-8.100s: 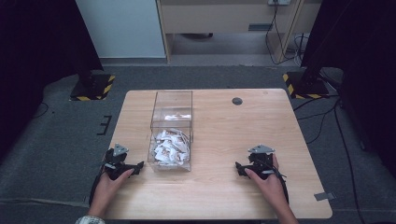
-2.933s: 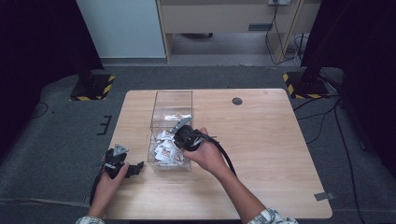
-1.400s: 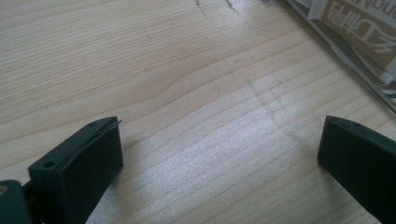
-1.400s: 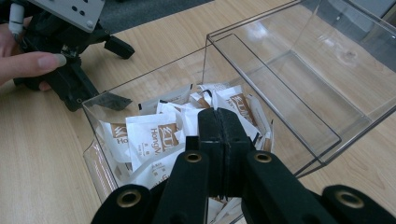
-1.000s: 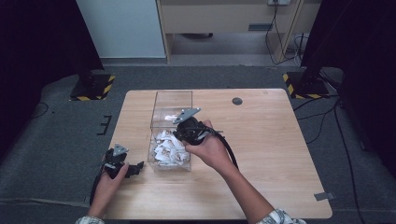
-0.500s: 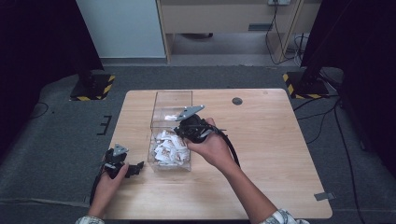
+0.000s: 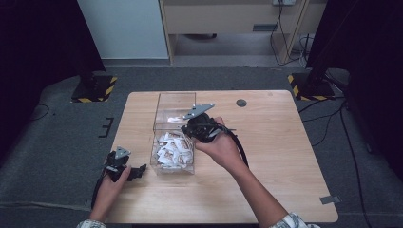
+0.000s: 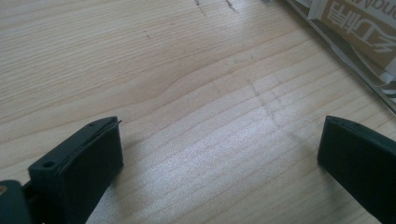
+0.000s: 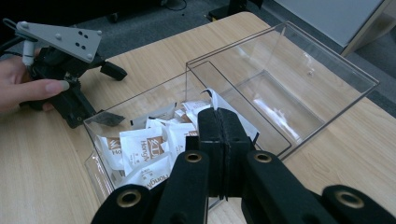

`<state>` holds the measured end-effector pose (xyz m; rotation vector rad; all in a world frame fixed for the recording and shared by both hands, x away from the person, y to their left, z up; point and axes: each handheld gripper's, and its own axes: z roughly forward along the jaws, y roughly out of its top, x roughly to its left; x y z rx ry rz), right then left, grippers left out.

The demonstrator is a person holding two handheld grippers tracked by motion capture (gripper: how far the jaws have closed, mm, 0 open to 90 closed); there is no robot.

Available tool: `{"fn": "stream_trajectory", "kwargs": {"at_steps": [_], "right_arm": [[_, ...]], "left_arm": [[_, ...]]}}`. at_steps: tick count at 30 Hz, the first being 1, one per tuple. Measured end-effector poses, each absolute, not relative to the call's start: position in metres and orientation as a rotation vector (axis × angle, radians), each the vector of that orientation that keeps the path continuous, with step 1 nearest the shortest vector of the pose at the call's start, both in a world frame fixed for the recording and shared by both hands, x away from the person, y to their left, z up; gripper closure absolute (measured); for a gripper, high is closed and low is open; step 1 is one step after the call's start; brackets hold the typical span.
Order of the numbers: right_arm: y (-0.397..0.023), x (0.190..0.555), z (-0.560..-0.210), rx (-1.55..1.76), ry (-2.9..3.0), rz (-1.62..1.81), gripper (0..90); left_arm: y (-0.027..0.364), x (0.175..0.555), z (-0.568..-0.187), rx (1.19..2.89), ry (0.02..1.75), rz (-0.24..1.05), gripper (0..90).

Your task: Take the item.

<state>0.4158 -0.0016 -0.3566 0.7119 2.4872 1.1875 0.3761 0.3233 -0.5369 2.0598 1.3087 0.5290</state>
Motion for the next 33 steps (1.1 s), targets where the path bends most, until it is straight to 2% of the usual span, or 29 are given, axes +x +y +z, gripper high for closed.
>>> {"fn": "stream_trajectory", "kwargs": {"at_steps": [33], "right_arm": [[-0.054, 0.432, -0.369, 0.833, 2.439, 1.118, 89.6]], "left_arm": [[0.323, 0.376, -0.537, 2.06, 1.309, 0.529, 0.0]]}}
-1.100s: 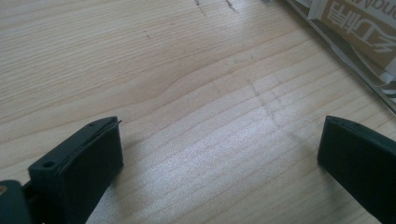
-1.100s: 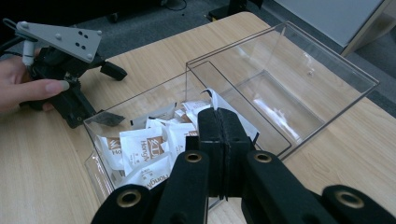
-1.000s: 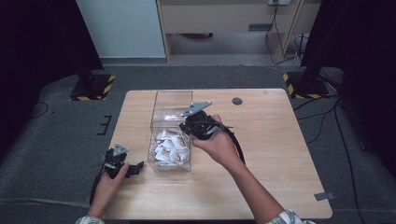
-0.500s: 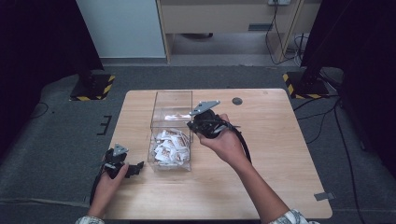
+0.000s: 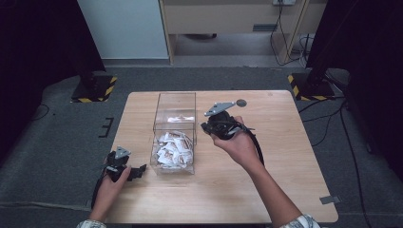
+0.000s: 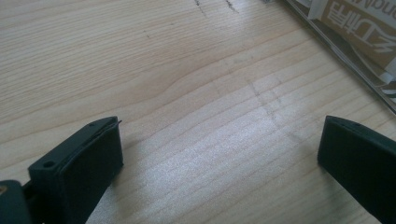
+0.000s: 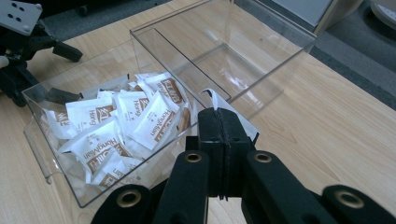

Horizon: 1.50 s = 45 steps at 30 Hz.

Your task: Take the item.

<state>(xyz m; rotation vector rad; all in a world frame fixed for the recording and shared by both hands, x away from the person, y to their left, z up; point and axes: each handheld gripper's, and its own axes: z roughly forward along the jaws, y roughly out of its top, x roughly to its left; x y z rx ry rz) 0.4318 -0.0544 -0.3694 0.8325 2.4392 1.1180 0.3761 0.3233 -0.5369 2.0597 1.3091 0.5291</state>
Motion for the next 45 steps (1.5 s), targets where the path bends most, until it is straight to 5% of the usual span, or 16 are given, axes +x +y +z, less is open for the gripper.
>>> {"fn": "stream_trajectory", "kwargs": {"at_steps": [45], "right_arm": [[-0.112, 0.446, -0.401, 0.983, 2.374, 1.034, 89.6]], "left_arm": [[0.323, 0.376, -0.537, 2.06, 1.309, 0.529, 0.0]]}}
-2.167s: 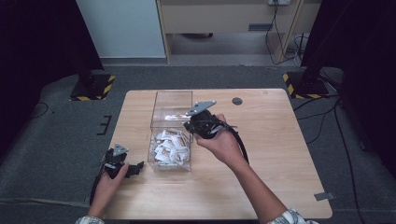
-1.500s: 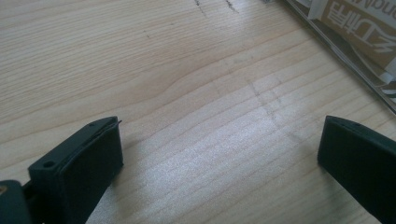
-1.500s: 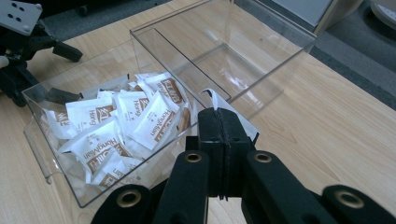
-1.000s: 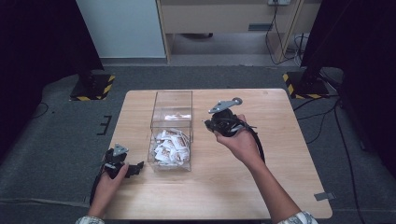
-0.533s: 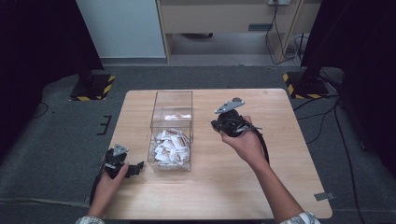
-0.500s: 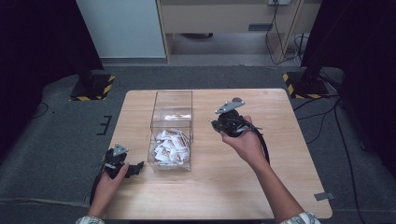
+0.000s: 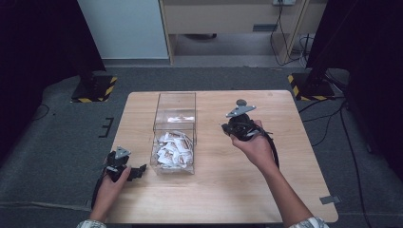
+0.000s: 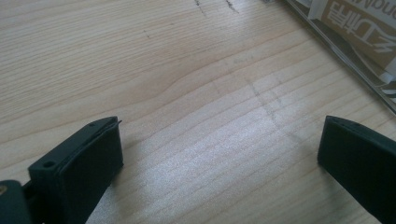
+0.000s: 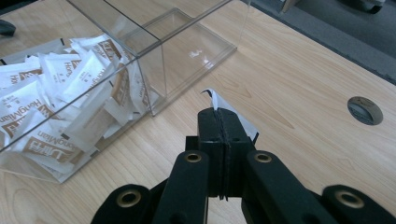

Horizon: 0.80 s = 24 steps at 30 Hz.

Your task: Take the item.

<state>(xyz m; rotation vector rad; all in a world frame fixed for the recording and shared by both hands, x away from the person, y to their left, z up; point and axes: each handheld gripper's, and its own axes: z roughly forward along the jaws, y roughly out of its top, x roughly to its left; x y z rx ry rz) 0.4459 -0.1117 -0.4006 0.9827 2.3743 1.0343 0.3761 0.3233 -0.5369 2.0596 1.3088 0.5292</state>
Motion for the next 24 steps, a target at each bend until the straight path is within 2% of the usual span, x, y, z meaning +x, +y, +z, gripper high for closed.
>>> {"fn": "stream_trajectory", "kwargs": {"at_steps": [24], "right_arm": [[-0.154, 0.456, -0.414, 1.106, 2.308, 1.002, 89.4]], "left_arm": [[0.323, 0.376, -0.537, 2.059, 1.309, 0.529, 0.0]]}}
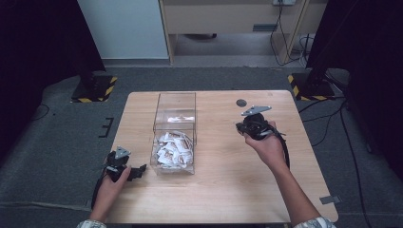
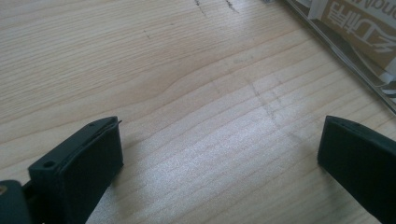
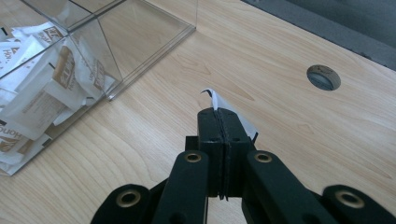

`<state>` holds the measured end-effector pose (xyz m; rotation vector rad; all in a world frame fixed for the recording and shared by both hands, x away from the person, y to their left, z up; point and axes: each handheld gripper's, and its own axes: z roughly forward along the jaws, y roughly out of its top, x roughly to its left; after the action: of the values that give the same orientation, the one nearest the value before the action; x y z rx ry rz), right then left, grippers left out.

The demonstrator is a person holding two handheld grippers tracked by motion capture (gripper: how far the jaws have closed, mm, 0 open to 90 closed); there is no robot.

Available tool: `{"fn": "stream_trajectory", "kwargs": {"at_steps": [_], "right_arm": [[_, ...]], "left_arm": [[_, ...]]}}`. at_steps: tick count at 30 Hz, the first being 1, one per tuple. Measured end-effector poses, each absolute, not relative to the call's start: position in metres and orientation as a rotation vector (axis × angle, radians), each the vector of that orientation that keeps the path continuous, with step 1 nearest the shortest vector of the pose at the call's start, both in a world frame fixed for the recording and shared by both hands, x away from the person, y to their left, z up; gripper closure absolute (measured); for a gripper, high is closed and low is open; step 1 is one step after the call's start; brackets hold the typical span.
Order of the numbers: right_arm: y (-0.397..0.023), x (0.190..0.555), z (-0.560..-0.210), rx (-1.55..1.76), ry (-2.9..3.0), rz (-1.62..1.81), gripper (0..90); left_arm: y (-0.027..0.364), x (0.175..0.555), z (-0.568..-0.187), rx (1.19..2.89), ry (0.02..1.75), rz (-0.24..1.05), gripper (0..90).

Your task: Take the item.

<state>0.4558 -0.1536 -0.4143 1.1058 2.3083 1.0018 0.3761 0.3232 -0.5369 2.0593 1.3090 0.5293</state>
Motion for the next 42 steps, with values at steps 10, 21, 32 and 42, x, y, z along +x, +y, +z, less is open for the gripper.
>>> {"fn": "stream_trajectory", "kwargs": {"at_steps": [10, 21, 32, 42], "right_arm": [[-0.17, 0.465, -0.431, 1.16, 2.287, 0.981, 89.3], [-0.182, 0.478, -0.45, 1.246, 2.264, 0.947, 89.0], [-0.183, 0.491, -0.472, 1.294, 2.273, 0.876, 88.7], [-0.184, 0.502, -0.485, 1.353, 2.262, 0.857, 88.2]], "left_arm": [[0.323, 0.376, -0.537, 2.059, 1.309, 0.53, 0.0], [0.323, 0.376, -0.537, 2.06, 1.309, 0.529, 0.0], [0.323, 0.376, -0.537, 2.056, 1.31, 0.53, 0.0], [0.323, 0.376, -0.537, 2.056, 1.31, 0.53, 0.0]]}}
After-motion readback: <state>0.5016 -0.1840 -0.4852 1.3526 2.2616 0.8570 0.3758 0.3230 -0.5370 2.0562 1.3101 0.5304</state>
